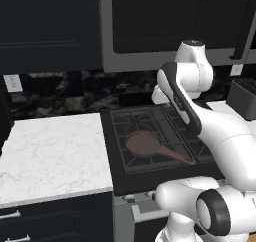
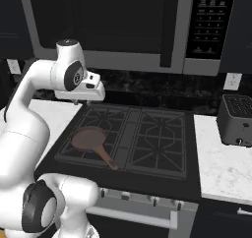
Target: Turn off the front left burner of the stove.
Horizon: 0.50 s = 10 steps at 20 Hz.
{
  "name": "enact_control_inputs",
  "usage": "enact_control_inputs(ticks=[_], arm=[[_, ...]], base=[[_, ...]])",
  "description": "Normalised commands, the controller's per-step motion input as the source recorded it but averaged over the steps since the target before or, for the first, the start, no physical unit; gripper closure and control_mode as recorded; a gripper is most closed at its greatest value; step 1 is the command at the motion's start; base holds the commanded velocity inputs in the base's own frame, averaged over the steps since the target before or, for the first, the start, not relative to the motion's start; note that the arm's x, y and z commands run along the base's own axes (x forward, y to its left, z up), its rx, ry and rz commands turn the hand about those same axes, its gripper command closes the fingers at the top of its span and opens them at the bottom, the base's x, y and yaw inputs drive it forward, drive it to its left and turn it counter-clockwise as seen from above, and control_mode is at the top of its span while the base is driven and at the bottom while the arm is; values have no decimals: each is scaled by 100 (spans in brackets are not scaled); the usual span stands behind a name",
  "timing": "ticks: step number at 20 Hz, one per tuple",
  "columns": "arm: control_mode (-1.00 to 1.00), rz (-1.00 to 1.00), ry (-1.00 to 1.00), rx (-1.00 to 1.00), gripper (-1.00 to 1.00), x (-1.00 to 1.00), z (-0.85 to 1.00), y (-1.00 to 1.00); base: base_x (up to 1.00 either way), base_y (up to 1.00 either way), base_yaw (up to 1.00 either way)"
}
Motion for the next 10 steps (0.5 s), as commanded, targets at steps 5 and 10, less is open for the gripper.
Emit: enact_control_inputs(ticks=[5,10], arm=[[-100,1,-4,-4,-100,-23,0,19],[-100,6,1,-20,-100,-21,-9,84]], base=[[0,0,0],[0,0,0]])
